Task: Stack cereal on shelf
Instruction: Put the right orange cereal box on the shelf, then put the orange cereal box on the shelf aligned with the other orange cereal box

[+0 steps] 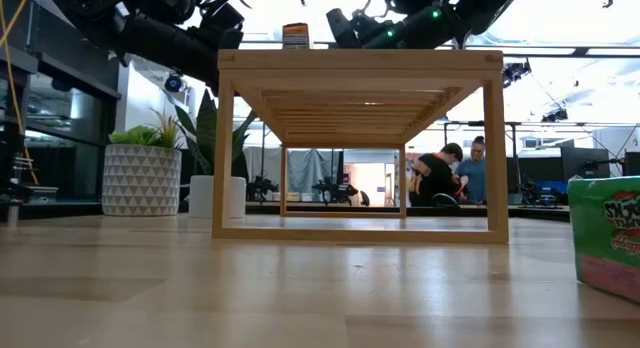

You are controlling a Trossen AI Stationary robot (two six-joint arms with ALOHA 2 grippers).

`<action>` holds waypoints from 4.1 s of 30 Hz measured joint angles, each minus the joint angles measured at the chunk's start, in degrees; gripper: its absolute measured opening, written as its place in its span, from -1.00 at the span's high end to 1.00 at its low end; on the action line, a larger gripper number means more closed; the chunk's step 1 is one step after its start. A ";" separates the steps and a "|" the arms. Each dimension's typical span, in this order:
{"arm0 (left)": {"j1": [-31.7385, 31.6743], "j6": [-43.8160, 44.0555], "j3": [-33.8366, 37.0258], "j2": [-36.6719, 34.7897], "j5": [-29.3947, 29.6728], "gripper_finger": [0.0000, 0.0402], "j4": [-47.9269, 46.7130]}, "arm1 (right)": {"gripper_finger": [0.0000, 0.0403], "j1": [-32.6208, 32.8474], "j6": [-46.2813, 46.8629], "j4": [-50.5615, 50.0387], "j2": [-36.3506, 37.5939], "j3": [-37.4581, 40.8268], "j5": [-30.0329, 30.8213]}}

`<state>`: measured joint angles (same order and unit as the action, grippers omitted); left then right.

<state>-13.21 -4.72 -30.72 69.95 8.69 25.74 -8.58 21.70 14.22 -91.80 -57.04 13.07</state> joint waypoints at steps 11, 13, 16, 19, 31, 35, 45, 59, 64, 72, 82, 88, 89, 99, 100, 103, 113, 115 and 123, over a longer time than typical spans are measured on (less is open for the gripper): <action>0.00 0.00 0.00 0.00 0.02 1.00 -0.25 | 1.00 -0.57 -1.05 -0.49 0.01 0.00 2.50; 0.00 -0.01 0.00 0.00 0.56 1.00 -0.25 | 1.00 -0.81 -1.16 0.08 0.01 0.02 2.74; 0.00 0.01 0.00 0.00 1.61 1.00 -0.22 | 1.00 -0.87 -1.18 1.17 0.03 0.02 1.44; 0.00 0.01 0.00 0.00 2.18 1.00 -0.21 | 1.00 -0.83 -1.18 2.47 0.03 0.02 -0.05; 0.00 1.56 0.00 0.00 2.19 1.00 -0.22 | 1.00 -0.82 -1.69 1.93 0.03 0.04 1.49; 0.00 1.67 0.00 0.00 2.19 1.00 -0.22 | 1.00 -0.83 -2.30 2.57 0.03 0.04 3.22; 0.00 1.70 0.00 0.00 2.08 1.00 -0.20 | 1.00 -0.83 -2.71 4.44 0.03 0.04 3.25; 0.02 2.61 0.00 0.00 0.26 1.00 0.00 | 1.00 -3.08 -2.30 4.92 0.03 0.04 -0.04; 0.01 2.59 0.00 0.00 0.32 1.00 -0.03 | 1.00 -3.08 -2.32 6.49 0.03 0.07 -2.86; 0.01 2.54 0.00 0.00 2.69 1.00 -0.17 | 1.00 -3.04 -2.50 6.69 -0.05 0.07 -2.99; 0.01 2.55 0.00 0.00 2.82 1.00 -0.62 | 1.00 -3.04 -2.28 4.28 -0.12 0.07 -2.16; 0.02 2.59 0.00 0.00 2.82 1.00 -0.64 | 1.00 -3.04 -2.28 4.35 -0.12 0.07 -1.08; 0.02 2.73 0.00 0.00 2.66 1.00 -0.64 | 1.00 -3.04 -2.28 4.37 -0.12 0.07 -1.08; 0.03 1.95 -0.02 -2.61 6.27 1.00 -6.49 | 1.00 -3.31 -4.07 -1.13 2.82 0.09 -0.55; 0.02 1.91 -0.05 -3.76 7.56 1.00 -8.25 | 1.00 -3.36 -4.09 -2.74 4.06 0.09 -0.02; 0.00 2.08 -0.07 -8.05 10.24 1.00 -13.09 | 1.00 -3.41 -4.22 -9.57 7.97 0.09 0.87; 1.93 4.28 -0.07 -22.40 -7.64 1.00 -18.24 | 1.00 6.98 -3.07 -23.52 20.64 0.87 1.35; 3.48 4.21 -0.09 -23.64 -11.28 1.00 -18.06 | 1.00 10.59 -2.56 -24.50 21.43 0.90 4.13; 11.29 2.90 -0.04 -24.70 -13.60 1.00 -18.08 | 1.00 22.83 -1.06 -32.37 21.74 0.96 19.67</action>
<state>-1.92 -1.83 -30.76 45.26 -4.91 7.66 14.25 20.63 -18.15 -70.06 -56.07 32.74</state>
